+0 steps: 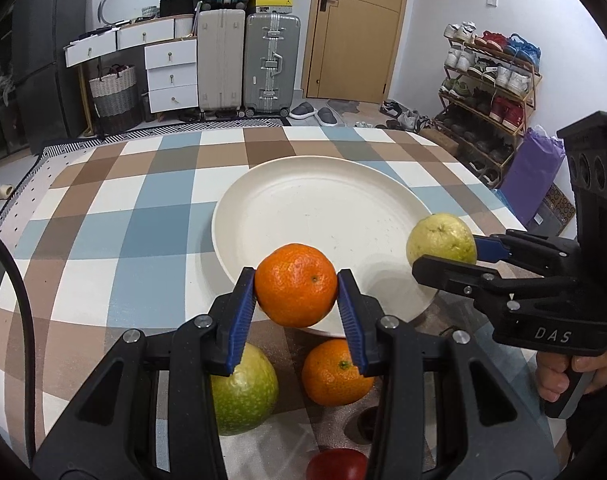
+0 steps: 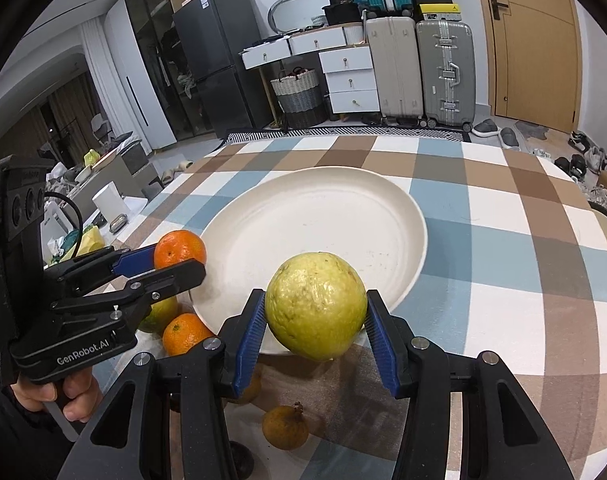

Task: Organize fruits
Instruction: 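Lower the orange onto the plate and open the left gripper while the right releases the pomelo there, then grasp the large green citrus with the left gripper while the right grasps a small brown fruit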

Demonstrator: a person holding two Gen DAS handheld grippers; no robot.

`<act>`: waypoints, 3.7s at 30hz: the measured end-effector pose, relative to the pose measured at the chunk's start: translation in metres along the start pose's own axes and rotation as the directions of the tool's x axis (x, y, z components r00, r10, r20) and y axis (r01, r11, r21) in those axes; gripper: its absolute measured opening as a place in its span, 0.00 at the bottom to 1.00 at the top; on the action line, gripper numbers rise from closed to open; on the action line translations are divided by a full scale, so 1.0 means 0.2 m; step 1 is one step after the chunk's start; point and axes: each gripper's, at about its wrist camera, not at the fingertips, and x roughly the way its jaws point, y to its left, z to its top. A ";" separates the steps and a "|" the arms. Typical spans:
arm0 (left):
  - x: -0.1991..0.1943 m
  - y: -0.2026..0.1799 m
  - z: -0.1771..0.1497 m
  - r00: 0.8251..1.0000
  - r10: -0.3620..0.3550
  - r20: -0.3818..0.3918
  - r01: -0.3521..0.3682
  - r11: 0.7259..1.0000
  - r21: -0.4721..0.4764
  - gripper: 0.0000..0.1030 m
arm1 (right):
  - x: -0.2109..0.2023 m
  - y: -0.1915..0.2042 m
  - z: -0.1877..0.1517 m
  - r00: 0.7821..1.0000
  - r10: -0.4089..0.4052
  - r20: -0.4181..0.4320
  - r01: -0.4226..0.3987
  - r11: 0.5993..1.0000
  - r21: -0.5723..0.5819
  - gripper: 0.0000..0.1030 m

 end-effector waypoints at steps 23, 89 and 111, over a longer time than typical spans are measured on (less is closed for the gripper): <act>-0.08 -0.05 -0.02 0.999 0.045 0.029 -0.047 0.997 0.059 0.85 | -0.08 -0.01 -0.04 0.998 0.003 0.068 -0.003 1.000 0.001 0.88; -0.33 0.21 -0.28 0.994 0.106 0.019 -0.104 0.992 -0.077 1.00 | -0.07 -0.05 -0.23 0.988 0.014 -0.154 -0.015 1.000 -0.010 0.78; -0.30 0.21 -0.28 0.994 0.110 0.014 -0.108 0.992 -0.071 1.00 | -0.08 0.06 -0.25 0.985 0.081 -0.151 -0.093 0.993 -0.075 0.24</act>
